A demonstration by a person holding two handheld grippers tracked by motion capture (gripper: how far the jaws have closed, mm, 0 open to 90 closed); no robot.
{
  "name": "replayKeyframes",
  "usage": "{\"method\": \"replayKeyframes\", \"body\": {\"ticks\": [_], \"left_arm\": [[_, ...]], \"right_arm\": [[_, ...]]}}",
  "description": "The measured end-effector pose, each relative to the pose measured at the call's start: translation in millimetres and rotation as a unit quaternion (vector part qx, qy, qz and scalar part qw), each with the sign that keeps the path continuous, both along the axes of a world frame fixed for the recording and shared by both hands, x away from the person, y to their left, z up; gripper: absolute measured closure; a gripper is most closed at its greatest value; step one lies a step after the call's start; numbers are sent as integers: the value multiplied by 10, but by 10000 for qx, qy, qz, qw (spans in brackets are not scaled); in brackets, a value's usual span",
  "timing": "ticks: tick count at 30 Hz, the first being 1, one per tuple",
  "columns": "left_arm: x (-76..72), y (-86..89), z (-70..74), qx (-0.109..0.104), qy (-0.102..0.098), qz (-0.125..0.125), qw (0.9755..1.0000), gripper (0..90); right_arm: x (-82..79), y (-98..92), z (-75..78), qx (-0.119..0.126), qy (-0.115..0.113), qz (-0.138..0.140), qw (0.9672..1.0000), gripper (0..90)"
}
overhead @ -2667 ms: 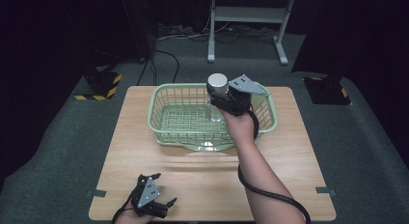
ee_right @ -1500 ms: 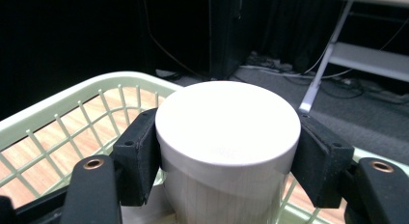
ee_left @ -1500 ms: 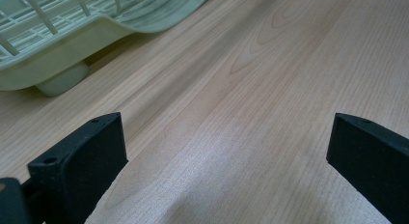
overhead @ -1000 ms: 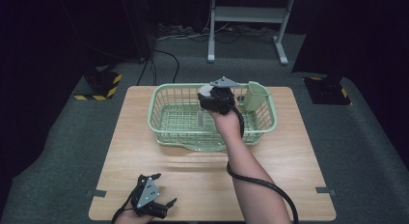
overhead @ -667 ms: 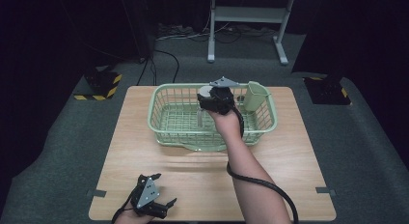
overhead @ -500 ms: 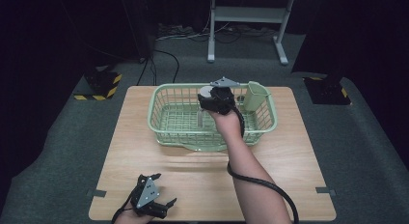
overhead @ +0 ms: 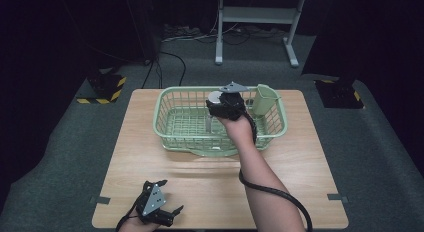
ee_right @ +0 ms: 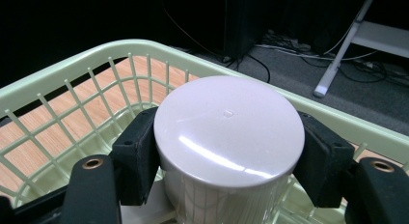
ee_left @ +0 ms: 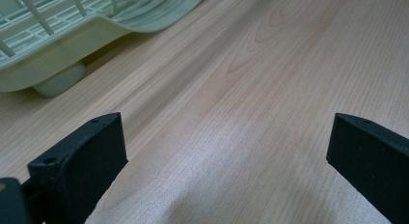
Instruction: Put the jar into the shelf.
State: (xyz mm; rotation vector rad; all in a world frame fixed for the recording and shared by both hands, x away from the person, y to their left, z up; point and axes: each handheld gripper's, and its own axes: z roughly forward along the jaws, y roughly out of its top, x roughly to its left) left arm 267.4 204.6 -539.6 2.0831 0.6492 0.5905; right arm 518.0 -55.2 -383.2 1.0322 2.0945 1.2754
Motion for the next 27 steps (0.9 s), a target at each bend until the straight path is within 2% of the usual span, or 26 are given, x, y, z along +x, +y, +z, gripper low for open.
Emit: {"method": "replayKeyframes", "body": {"ticks": [9,11,12,14,15,16,18,22,27], "left_arm": [[0,2,1,-4,-1,-6,10000,5],[-1,4,1,-10,-6,-9,10000,5],[-1,4,1,-10,-6,-9,10000,6],[-1,6,1,-19,-5,-9,10000,5],[-1,6,1,-19,-5,-9,10000,5],[0,7,2,-23,-2,-11,10000,5],[1,7,2,-19,7,-11,10000,5],[4,7,2,-22,23,-24,10000,6],[3,4,2,0,42,-22,10000,7]], "right_arm": [[11,1,-1,29,23,-16,10000,316],[27,19,-27,36,91,-17,10000,210],[27,19,-27,36,91,-17,10000,210],[46,38,-56,30,147,-74,9999,76],[46,38,-56,30,147,-74,9999,76],[49,39,-51,109,166,-91,9998,31],[42,49,-42,114,167,-121,9997,3],[3,55,-19,138,75,-161,9997,0],[-49,45,27,158,-20,-76,9998,0]]}}
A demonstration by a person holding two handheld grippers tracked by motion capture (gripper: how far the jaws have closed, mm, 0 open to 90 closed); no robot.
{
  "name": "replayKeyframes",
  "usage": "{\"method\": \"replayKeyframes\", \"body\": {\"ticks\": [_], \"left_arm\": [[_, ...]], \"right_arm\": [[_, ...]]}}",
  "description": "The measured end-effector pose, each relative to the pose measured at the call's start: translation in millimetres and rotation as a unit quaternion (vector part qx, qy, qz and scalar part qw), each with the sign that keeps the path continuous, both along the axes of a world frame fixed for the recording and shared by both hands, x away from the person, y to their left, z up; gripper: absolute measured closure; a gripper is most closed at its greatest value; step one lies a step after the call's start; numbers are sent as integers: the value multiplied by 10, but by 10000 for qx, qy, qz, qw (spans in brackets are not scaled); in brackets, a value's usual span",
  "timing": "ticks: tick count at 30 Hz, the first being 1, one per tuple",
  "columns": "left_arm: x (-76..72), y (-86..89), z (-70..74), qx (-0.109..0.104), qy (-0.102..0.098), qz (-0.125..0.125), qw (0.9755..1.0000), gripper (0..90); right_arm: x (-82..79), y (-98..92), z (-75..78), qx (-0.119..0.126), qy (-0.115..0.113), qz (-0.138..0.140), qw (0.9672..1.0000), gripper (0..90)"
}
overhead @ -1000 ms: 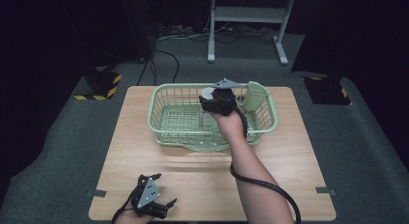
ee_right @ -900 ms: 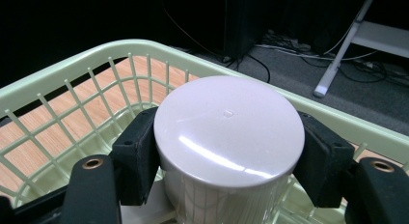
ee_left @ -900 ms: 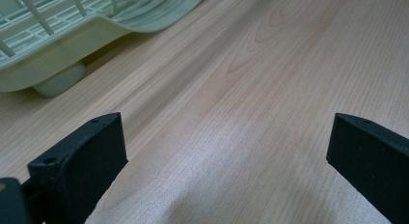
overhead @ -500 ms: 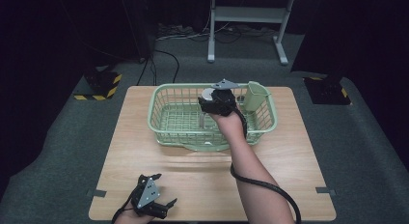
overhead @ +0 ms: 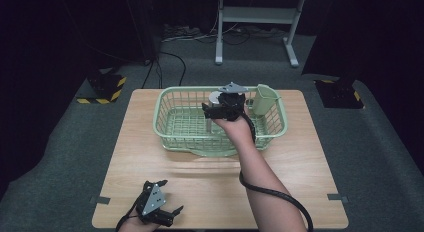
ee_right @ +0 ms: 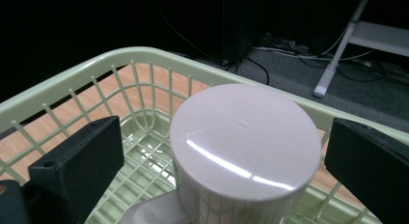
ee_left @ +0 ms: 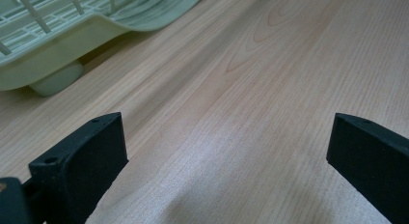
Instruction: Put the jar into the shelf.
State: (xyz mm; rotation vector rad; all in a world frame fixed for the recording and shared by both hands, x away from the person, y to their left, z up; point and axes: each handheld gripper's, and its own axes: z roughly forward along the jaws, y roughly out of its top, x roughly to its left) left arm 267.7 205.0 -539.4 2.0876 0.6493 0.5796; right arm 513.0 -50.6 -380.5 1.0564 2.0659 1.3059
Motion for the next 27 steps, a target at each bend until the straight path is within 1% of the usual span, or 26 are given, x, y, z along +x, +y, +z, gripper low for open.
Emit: {"method": "replayKeyframes", "body": {"ticks": [5,9,11,19,22,23,24,27], "left_arm": [[2,-3,0,11,5,13,10000,7],[0,-5,-1,15,-6,22,10000,7],[2,-1,0,7,3,35,10000,7],[-2,-7,-2,18,-9,46,10000,7],[1,-6,-1,15,5,66,10000,7],[1,-6,-1,15,5,66,10000,7],[2,-5,-1,15,8,69,10000,7],[3,-5,-1,12,7,80,10000,7]], "right_arm": [[-76,-31,57,81,-135,56,9999,0],[-122,-58,81,120,-182,58,9997,0],[-152,-82,94,155,-249,57,9996,0],[-233,-149,113,260,-278,81,9992,0],[-305,-186,127,309,-306,98,9990,0],[-305,-186,127,309,-306,98,9990,0],[-344,-203,128,334,-321,126,9988,0],[-394,-225,123,335,-345,158,9987,0]]}}
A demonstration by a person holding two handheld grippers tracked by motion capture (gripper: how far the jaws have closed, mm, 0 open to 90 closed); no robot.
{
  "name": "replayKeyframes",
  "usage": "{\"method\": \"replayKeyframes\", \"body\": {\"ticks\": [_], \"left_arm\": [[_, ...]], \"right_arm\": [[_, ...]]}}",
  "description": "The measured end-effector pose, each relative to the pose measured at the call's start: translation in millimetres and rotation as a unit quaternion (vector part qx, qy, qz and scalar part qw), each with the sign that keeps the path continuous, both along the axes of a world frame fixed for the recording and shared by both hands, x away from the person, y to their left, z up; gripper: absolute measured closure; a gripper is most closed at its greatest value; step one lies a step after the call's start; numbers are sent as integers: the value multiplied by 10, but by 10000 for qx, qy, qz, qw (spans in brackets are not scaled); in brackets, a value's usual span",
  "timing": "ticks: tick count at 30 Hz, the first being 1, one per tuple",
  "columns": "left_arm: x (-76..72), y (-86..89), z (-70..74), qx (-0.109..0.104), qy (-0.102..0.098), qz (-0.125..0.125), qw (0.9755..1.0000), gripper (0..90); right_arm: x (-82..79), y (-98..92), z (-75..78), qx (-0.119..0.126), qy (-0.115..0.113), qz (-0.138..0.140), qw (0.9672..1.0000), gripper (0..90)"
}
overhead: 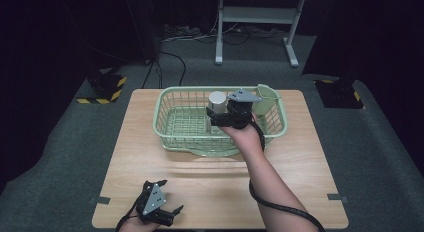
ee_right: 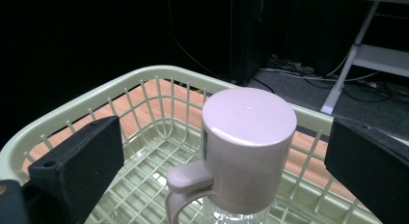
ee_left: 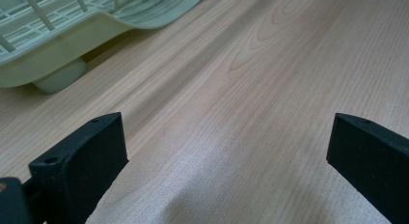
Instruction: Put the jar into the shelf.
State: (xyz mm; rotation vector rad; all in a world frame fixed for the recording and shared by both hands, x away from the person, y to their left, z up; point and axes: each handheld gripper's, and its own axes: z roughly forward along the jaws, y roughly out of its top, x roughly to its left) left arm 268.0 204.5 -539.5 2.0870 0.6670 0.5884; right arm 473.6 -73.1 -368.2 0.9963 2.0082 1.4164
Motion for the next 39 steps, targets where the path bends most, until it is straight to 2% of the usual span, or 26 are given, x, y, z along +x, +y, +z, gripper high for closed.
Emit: {"method": "replayKeyframes", "body": {"ticks": [12,21,27,39], "left_arm": [[0,0,0,-7,0,17,10000,7],[2,-5,-2,0,13,22,10000,7],[7,-3,-1,12,20,22,10000,7],[5,-7,-3,19,15,18,10000,7]], "right_arm": [[-96,-105,-83,-12,14,-6,10000,0],[-213,-217,-184,-121,-40,-6,9999,0],[-309,-310,-240,27,-45,11,10000,0],[-560,-434,-320,79,-179,67,9998,0]]}}
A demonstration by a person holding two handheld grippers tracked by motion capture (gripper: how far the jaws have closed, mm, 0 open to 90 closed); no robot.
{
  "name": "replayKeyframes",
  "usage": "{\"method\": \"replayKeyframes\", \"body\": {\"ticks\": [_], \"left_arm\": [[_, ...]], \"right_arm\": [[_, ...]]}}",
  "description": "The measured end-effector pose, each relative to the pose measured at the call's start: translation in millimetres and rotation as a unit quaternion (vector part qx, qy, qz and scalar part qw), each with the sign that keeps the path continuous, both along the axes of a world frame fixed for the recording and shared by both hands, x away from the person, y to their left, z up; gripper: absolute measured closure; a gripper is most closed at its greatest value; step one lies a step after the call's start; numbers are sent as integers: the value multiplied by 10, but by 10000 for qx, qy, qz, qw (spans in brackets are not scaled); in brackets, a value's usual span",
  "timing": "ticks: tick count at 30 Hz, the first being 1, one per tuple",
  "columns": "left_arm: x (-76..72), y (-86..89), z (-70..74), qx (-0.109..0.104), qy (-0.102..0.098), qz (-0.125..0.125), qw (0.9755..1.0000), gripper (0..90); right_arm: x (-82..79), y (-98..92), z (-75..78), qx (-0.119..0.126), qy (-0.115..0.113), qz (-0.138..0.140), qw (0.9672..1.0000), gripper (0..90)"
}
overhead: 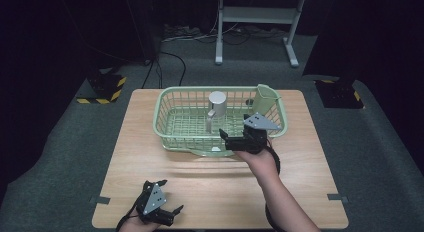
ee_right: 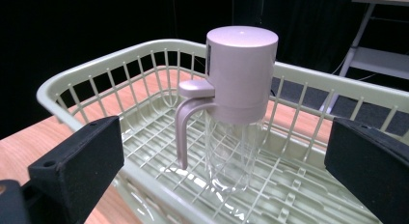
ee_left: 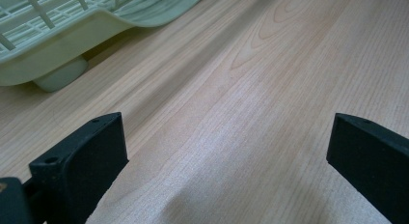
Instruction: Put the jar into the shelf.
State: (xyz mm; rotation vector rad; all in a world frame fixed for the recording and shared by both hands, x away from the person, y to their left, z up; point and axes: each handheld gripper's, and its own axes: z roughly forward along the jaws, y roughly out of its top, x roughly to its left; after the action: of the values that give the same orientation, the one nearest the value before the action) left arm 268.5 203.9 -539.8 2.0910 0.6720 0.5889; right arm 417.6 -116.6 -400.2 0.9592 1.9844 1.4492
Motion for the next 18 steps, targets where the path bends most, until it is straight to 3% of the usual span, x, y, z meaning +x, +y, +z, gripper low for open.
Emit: {"method": "replayKeyframes", "body": {"ticks": [18], "left_arm": [[1,0,0,1,0,29,10000,11]], "right_arm": [[-385,-266,-114,-361,-97,-7,9993,0]]}}
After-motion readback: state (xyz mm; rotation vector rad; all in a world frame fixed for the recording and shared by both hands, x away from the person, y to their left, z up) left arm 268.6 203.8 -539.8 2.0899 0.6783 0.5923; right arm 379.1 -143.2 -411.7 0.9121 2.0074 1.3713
